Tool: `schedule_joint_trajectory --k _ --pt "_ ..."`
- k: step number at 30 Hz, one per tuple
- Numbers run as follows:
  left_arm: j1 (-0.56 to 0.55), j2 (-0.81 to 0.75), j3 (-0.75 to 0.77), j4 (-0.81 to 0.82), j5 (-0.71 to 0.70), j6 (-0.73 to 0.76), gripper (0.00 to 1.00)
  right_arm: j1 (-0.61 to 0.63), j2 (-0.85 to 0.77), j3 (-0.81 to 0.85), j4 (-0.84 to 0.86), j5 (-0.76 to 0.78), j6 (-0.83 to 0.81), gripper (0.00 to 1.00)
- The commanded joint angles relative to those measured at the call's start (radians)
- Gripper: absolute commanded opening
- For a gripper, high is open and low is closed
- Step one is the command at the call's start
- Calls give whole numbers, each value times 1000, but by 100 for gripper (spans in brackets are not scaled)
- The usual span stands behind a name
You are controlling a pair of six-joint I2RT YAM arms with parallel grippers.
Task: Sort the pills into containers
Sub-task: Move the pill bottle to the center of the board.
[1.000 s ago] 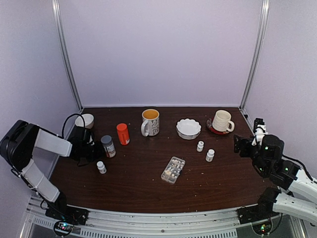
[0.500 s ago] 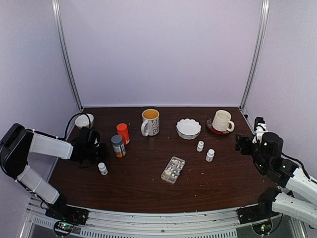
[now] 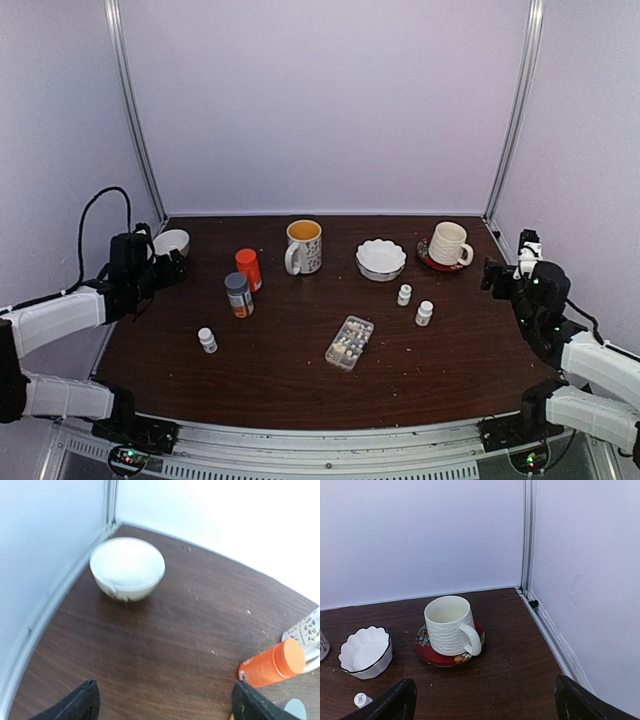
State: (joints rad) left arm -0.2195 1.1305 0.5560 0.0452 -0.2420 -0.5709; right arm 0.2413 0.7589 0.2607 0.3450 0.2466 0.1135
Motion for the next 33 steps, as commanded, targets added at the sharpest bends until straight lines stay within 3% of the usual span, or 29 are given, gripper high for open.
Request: schedule_joint_trajectory --k 1,6,8,10,12,14,15,17,19,21,23,28,33 --pt "1 -43 -45 177 -147 187 98 -39 123 -20 287 -85 -87 100" --pt "7 -46 -47 240 -257 297 97 -111 315 -34 477 -111 -94 100" --pt "9 -57 -85 340 -294 379 98 -148 376 -55 605 -126 -74 100" --pt "10 -63 -125 451 -313 488 98 -166 406 -38 623 -184 -114 100" --pt "24 -48 -181 610 -266 600 97 -176 478 -46 726 -214 -132 100" --pt "40 -11 -242 757 -233 625 98 -184 588 -50 821 -203 -116 100" --pt "42 1 -245 743 -225 633 97 -189 630 -60 914 -198 -114 100" --pt "52 50 -259 801 -237 638 97 -204 578 -29 754 -169 -71 100" --pt "64 104 -288 905 -236 656 97 -205 610 -20 795 -178 -80 100" --pt "76 150 -294 978 -229 679 97 -204 590 -7 733 -184 -83 100" --pt "106 191 -290 1017 -172 677 98 -203 606 -17 790 -194 -90 100" --pt "208 303 -282 1094 -2 611 98 -203 601 3 743 -215 -99 100" --pt "260 296 -222 954 75 576 98 -203 602 2 742 -225 -100 100"
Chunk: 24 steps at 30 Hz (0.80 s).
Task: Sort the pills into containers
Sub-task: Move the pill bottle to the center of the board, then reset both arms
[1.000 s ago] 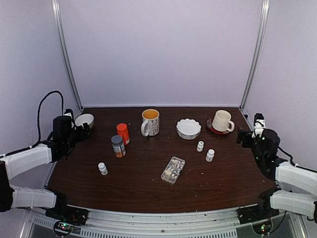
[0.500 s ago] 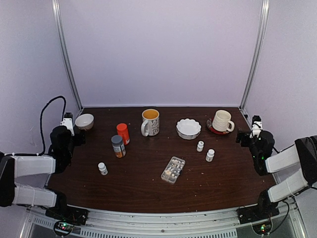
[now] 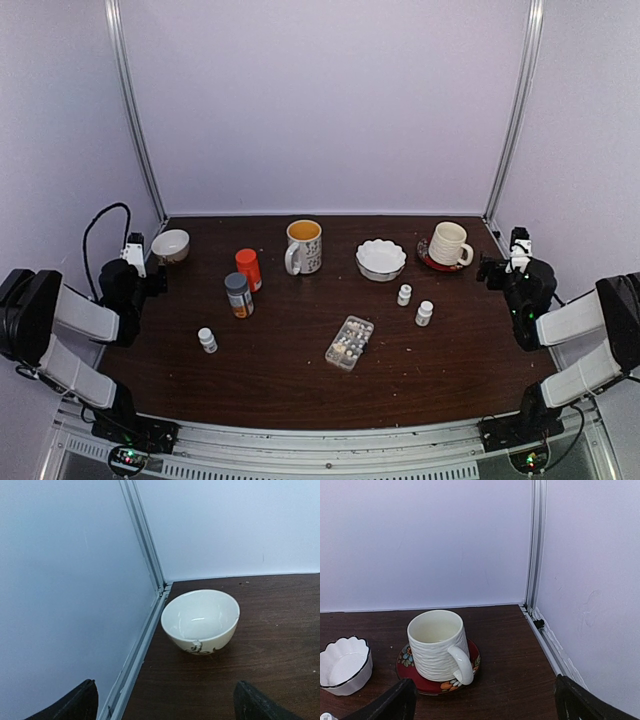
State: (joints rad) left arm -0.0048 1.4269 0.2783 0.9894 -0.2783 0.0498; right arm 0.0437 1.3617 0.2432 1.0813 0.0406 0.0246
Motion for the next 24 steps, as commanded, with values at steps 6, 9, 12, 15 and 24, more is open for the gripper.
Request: schedule_joint_trajectory --k 6,9,12,15,24 --pt "48 2 49 27 116 -44 97 -5 2 20 13 -19 -11 100" --pt "49 0 49 26 116 -42 97 -5 1 19 12 -19 -11 100" --pt "48 0 50 26 116 -42 98 -5 2 19 12 -19 -11 100" --pt "49 1 49 26 116 -42 98 -5 1 20 12 -19 -11 100" --pt "49 0 50 26 116 -42 98 -5 2 21 12 -19 -11 100"
